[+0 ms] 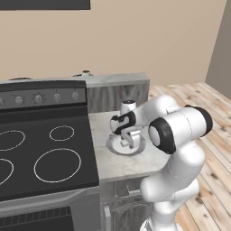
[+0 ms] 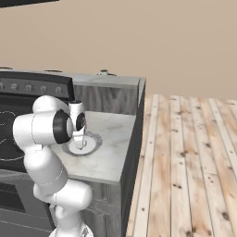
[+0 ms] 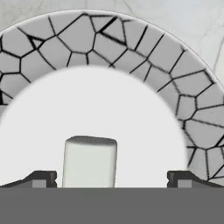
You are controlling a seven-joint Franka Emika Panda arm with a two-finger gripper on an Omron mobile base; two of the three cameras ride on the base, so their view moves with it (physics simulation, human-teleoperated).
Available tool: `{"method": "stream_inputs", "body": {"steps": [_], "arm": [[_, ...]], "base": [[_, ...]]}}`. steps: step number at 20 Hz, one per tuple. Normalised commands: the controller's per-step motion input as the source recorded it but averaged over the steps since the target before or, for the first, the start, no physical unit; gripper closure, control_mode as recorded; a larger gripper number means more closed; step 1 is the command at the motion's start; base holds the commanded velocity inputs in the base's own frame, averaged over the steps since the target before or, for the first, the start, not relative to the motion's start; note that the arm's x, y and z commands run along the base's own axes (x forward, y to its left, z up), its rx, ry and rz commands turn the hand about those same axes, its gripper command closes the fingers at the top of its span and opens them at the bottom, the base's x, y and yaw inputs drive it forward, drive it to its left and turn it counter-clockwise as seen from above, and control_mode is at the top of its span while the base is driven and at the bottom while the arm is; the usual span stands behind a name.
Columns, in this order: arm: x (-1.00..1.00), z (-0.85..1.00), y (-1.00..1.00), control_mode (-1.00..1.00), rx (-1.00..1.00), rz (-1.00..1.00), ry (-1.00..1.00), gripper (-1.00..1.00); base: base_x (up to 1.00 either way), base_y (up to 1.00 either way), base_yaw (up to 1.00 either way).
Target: Pick up the marshmallow and place it in the cup of hot chocolate on the dining counter.
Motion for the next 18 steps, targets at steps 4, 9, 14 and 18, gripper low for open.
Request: {"method": "stream_inputs", "body": {"steps": [4, 9, 14, 18], "arm": [[0.16, -0.25, 0.0, -1.0, 0.0, -0.02, 0.0, -1.0], [0.16, -0.18, 0.0, -1.0, 0.01, -0.01, 0.0, -1.0], [0.04, -0.21, 0.0, -1.0, 0.0, 0.0, 0.0, -1.0], [0.0, -0.16, 0.0, -1.0, 0.0, 0.0, 0.0, 1.0]], "base": [[0.0, 0.0, 0.0], [0.0, 0.0, 0.0], [0.0, 0.0, 0.0], [0.0, 0.0, 0.0]]}}
